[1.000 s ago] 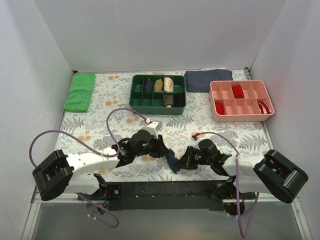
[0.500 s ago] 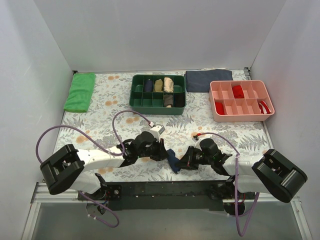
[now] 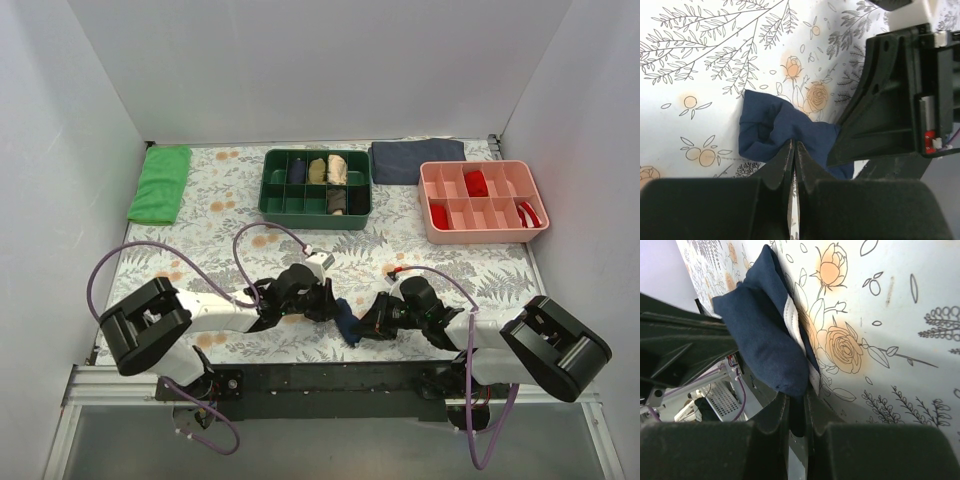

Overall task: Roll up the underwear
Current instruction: Roll the underwear to the center of the board.

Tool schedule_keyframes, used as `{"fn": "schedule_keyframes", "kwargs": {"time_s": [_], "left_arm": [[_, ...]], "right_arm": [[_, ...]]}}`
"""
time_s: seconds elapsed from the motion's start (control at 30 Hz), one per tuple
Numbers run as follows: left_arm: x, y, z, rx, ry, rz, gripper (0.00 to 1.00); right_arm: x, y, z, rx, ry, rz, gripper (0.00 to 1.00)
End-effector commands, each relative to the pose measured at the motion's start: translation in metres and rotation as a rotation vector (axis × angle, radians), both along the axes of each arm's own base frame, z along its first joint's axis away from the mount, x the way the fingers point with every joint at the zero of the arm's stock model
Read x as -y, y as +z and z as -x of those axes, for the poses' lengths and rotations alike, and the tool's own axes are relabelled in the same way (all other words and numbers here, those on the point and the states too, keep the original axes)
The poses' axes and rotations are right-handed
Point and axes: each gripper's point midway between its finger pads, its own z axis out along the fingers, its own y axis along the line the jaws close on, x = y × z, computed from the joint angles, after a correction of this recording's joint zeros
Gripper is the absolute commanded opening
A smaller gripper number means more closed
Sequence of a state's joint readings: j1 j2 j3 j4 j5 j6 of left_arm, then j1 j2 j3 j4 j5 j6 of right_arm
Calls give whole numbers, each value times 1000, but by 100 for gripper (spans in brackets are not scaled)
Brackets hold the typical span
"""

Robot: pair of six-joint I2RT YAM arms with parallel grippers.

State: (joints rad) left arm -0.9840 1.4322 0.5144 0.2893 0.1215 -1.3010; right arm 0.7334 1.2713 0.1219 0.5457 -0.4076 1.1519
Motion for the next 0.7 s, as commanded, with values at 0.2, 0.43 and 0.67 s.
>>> {"fn": "schedule_keyframes", "kwargs": {"time_s": [0.2, 0.43, 0.67], "left_arm": [[25, -3, -8, 10, -48, 25, 0], [28, -18, -11, -25, -40, -20, 0], [27, -35, -8, -69, -36, -55, 0]], "right_arm": [[20, -24, 9, -35, -23, 111, 10], [22, -15, -8, 83, -10, 228, 51], [30, 16, -28, 285, -23, 359, 65]]}}
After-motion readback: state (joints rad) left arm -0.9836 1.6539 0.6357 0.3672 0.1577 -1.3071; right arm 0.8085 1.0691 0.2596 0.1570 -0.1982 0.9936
